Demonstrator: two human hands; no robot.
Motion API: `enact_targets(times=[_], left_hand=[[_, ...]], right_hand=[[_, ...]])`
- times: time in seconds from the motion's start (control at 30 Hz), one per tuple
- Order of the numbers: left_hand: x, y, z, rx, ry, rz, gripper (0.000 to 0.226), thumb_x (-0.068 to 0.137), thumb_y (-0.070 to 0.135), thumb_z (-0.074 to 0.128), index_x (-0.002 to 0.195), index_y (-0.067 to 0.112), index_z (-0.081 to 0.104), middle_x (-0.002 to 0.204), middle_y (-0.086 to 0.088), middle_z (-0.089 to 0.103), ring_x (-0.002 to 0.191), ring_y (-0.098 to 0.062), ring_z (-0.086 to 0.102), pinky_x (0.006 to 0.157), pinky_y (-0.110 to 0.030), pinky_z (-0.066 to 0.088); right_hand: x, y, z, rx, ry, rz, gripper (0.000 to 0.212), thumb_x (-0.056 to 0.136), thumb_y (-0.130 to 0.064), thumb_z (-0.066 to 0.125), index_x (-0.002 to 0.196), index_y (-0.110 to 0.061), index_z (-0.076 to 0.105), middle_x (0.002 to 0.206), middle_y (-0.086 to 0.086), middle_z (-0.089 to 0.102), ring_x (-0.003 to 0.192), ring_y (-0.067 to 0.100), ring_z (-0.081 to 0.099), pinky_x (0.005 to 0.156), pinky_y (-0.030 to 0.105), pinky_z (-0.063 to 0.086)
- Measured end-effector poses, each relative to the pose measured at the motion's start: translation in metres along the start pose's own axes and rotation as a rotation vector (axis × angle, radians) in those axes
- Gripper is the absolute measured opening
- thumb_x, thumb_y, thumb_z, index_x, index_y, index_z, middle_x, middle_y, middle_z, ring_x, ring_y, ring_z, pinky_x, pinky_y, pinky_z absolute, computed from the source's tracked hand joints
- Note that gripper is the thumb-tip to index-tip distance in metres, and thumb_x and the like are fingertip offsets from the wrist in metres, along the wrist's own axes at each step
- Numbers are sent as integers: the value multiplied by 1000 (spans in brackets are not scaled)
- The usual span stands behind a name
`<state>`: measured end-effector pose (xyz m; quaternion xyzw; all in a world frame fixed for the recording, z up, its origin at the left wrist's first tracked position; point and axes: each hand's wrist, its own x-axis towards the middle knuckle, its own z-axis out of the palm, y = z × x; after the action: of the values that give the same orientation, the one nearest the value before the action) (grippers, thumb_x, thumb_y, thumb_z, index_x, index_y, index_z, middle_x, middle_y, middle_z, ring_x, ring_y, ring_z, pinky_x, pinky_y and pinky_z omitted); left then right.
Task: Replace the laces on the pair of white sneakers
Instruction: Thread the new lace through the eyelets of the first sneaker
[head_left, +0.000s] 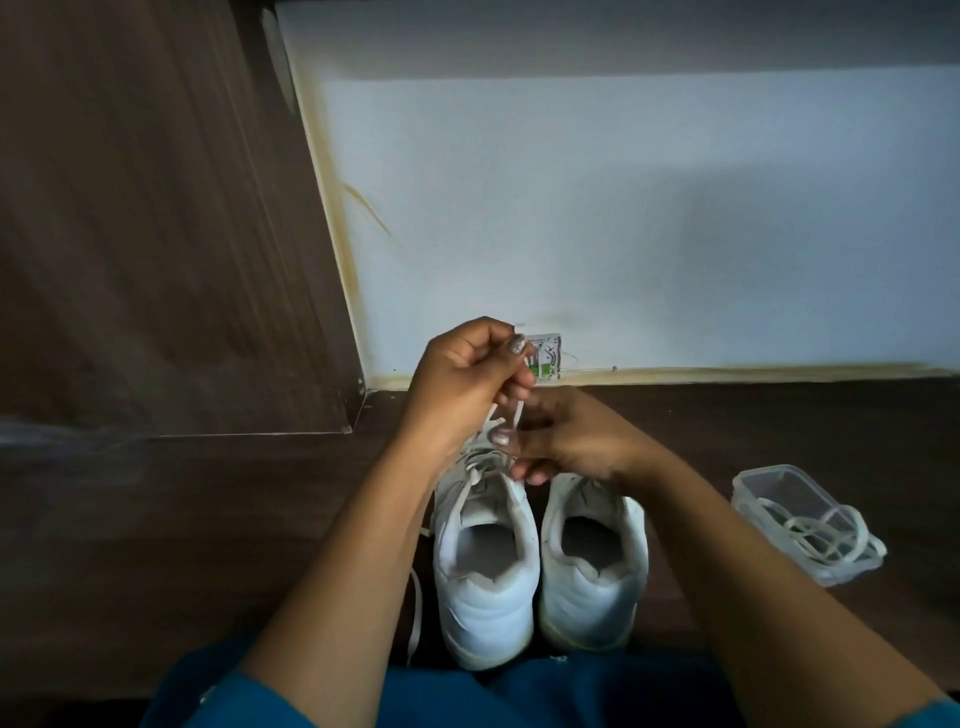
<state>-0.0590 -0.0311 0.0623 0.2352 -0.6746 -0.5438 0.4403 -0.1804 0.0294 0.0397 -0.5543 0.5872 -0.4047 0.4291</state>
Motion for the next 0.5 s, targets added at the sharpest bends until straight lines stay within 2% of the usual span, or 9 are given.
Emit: enact_targets(times=[0.07, 0.17, 0.23, 0.33, 0.4, 0.47, 0.5], left_hand=[[-4, 0, 2, -17, -28, -38, 18, 92, 4, 52, 78, 12, 60, 56, 2, 63, 55, -16, 51, 48, -21, 36], [-3, 0, -8, -52, 64, -83, 18, 90, -2, 53, 82, 13, 57, 64, -4, 59, 56, -15, 49, 49, -24, 39], [-2, -7, -24, 255, 64, -157, 15, 86, 7, 62, 82, 20, 53, 73, -2, 55, 65, -15, 52, 59, -28, 42], [-15, -20, -38, 797, -214, -395, 20, 75, 22, 75, 80, 17, 56, 76, -2, 57, 68, -17, 53, 63, -32, 46], [-27, -26, -36, 986, -320, -467, 28, 69, 24, 78, 84, 8, 61, 81, -10, 64, 67, -20, 57, 61, -36, 52], [-35, -33, -33, 1083, -288, -414, 30, 65, 21, 77, 83, 6, 60, 86, -12, 66, 72, -23, 61, 62, -37, 52], [-39, -36, -32, 1112, -242, -362, 26, 64, 19, 75, 79, 7, 58, 85, -12, 66, 74, -23, 62, 61, -36, 50]], right_hand=[[6, 0, 10, 40, 86, -93, 15, 90, -6, 60, 77, -12, 62, 61, -5, 66, 50, 9, 57, 46, 17, 46], [14, -4, 7, 49, 240, -149, 23, 93, -9, 56, 72, -10, 65, 65, 1, 66, 45, 4, 51, 47, 17, 39], [16, -7, 1, 62, 348, -161, 25, 96, -15, 52, 82, -3, 69, 62, 3, 63, 44, 4, 45, 48, 16, 36], [15, -14, -4, 10, 463, -198, 27, 97, -20, 51, 94, 1, 68, 54, -1, 52, 49, 10, 45, 55, 21, 40], [14, -20, -1, 131, 354, -207, 18, 95, -16, 53, 104, -4, 63, 51, -3, 48, 46, 11, 44, 54, 26, 44], [14, -25, 6, 144, 191, -169, 18, 91, -21, 59, 108, -13, 58, 54, -3, 40, 43, 10, 33, 45, 24, 32], [14, -29, 10, 99, 143, -164, 17, 90, -26, 59, 103, -15, 60, 56, -3, 38, 45, 10, 28, 44, 23, 25]])
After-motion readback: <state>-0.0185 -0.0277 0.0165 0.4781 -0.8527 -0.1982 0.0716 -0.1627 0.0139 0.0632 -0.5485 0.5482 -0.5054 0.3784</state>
